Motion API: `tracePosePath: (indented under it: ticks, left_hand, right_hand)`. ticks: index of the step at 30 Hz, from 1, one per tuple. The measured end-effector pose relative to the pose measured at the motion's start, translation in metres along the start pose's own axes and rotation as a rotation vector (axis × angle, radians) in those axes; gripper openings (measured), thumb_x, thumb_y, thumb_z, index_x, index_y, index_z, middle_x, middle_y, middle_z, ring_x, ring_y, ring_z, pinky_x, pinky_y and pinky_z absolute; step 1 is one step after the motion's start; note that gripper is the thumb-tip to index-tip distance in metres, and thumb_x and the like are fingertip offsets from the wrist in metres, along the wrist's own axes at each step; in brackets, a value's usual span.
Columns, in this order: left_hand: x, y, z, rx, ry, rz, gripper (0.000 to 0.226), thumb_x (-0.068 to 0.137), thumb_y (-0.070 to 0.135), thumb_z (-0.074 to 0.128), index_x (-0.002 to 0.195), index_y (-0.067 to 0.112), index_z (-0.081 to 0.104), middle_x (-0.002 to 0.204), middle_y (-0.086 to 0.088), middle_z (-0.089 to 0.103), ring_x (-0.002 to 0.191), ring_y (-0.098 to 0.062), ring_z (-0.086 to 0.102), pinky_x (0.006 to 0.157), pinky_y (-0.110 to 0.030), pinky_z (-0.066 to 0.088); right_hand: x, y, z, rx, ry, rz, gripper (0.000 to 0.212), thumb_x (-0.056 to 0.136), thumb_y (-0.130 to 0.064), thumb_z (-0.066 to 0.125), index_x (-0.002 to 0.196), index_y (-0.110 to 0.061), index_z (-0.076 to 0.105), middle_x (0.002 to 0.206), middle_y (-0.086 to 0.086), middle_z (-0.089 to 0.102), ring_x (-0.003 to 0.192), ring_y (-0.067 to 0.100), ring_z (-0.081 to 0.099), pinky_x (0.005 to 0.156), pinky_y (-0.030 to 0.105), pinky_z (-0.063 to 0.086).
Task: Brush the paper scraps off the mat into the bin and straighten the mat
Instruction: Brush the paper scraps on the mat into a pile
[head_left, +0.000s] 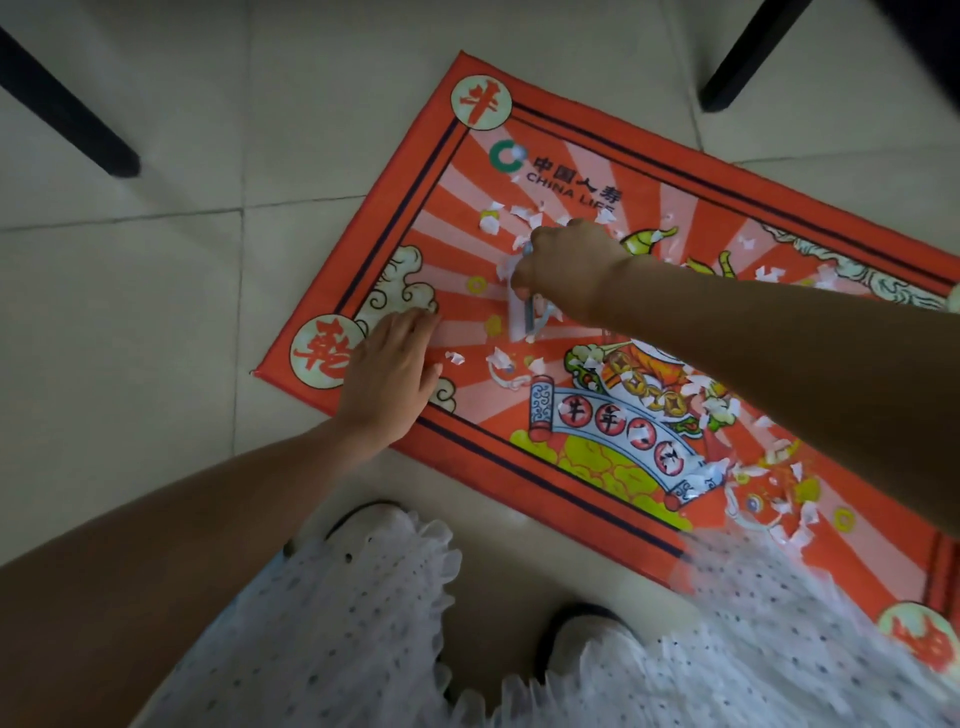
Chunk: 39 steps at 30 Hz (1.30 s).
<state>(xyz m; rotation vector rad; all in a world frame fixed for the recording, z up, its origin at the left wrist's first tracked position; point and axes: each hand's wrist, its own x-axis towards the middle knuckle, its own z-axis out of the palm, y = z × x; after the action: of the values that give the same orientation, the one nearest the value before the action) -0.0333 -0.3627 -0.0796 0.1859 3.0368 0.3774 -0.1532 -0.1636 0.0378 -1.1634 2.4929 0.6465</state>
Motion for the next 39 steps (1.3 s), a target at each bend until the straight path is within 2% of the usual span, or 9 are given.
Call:
tracePosePath:
  ticks: [5, 10, 15, 19, 22, 27, 32, 36, 39]
  left_hand:
    - [-0.001, -0.004, 0.000, 0.015, -0.030, 0.004, 0.060, 0.093, 0.037, 0.050, 0.145, 0.010, 0.040, 0.146, -0.011, 0.045, 0.136, -0.029, 0.041, 0.101, -0.050, 0.046]
    - [-0.004, -0.011, -0.004, 0.038, -0.067, 0.035, 0.069, 0.092, 0.042, 0.055, 0.150, 0.013, 0.034, 0.152, -0.010, 0.038, 0.141, -0.030, 0.035, 0.108, -0.051, 0.041]
    - [-0.006, -0.009, -0.008, 0.057, -0.082, 0.016, 0.082, 0.084, 0.062, 0.043, 0.150, 0.014, 0.033, 0.152, -0.009, 0.036, 0.141, -0.032, 0.033, 0.110, -0.052, 0.036]
    - [-0.008, -0.010, -0.005, -0.055, -0.019, -0.054, 0.094, 0.077, 0.070, 0.051, 0.148, 0.012, 0.032, 0.149, -0.010, 0.041, 0.140, -0.031, 0.035, 0.110, -0.052, 0.036]
    - [-0.011, -0.013, -0.005, -0.093, 0.009, -0.077, 0.105, 0.072, 0.074, 0.057, 0.152, 0.013, 0.026, 0.152, -0.009, 0.037, 0.141, -0.028, 0.034, 0.112, -0.048, 0.035]
    - [-0.013, -0.012, -0.004, -0.084, 0.007, -0.053, 0.110, 0.070, 0.066, 0.070, 0.153, 0.011, 0.023, 0.155, -0.012, 0.034, 0.143, -0.030, 0.030, 0.112, -0.052, 0.035]
    - [-0.011, 0.005, -0.003, -0.016, 0.014, -0.018, 0.111, 0.068, 0.067, 0.070, 0.152, 0.008, 0.027, 0.153, -0.014, 0.037, 0.142, -0.034, 0.033, 0.113, -0.055, 0.031]
    - [-0.010, 0.022, 0.002, -0.024, 0.007, -0.007, 0.113, 0.067, 0.065, 0.070, 0.154, 0.010, 0.025, 0.152, -0.017, 0.040, 0.141, -0.037, 0.035, 0.112, -0.057, 0.031]
    - [-0.008, 0.029, 0.005, -0.035, 0.004, 0.018, 0.111, 0.069, 0.064, 0.068, 0.156, 0.012, 0.022, 0.154, -0.016, 0.037, 0.144, -0.034, 0.031, 0.115, -0.055, 0.027]
  right_hand:
    - [-0.015, 0.016, 0.011, -0.001, -0.019, -0.011, 0.049, 0.091, -0.007, 0.052, 0.132, -0.031, 0.051, 0.122, 0.008, 0.053, 0.112, 0.026, 0.053, 0.087, 0.036, 0.046]
    - [-0.022, 0.023, 0.020, 0.038, 0.057, -0.049, 0.055, 0.086, -0.003, 0.058, 0.131, -0.033, 0.053, 0.113, 0.007, 0.057, 0.107, 0.026, 0.054, 0.084, 0.038, 0.050]
    - [-0.020, 0.008, 0.010, 0.175, 0.165, -0.096, 0.060, 0.084, -0.001, 0.054, 0.134, -0.033, 0.049, 0.122, 0.010, 0.053, 0.108, 0.032, 0.056, 0.078, 0.038, 0.046]
    - [-0.015, -0.022, 0.003, 0.228, 0.155, -0.163, 0.059, 0.087, -0.003, 0.054, 0.137, -0.034, 0.046, 0.128, 0.010, 0.048, 0.098, 0.034, 0.059, 0.070, 0.036, 0.048]
    - [-0.003, -0.039, 0.005, 0.250, 0.146, -0.178, 0.059, 0.087, -0.006, 0.057, 0.138, -0.032, 0.045, 0.123, 0.011, 0.051, 0.102, 0.032, 0.060, 0.065, 0.034, 0.048]
    - [0.007, -0.053, 0.003, 0.221, 0.113, -0.187, 0.049, 0.087, -0.004, 0.056, 0.132, -0.023, 0.049, 0.115, 0.010, 0.053, 0.110, 0.030, 0.055, 0.065, 0.035, 0.047]
    - [-0.003, -0.039, 0.003, 0.072, 0.079, -0.220, 0.040, 0.090, -0.012, 0.058, 0.129, -0.021, 0.052, 0.115, 0.004, 0.057, 0.119, 0.024, 0.047, 0.064, 0.032, 0.036]
    - [-0.019, -0.016, 0.007, 0.010, 0.018, -0.167, 0.049, 0.089, -0.009, 0.055, 0.134, -0.025, 0.050, 0.121, 0.010, 0.052, 0.104, 0.027, 0.056, 0.066, 0.034, 0.044]
    - [-0.033, 0.004, 0.012, -0.031, -0.017, -0.145, 0.051, 0.088, -0.004, 0.054, 0.133, -0.027, 0.051, 0.117, 0.011, 0.052, 0.095, 0.027, 0.058, 0.062, 0.033, 0.043]
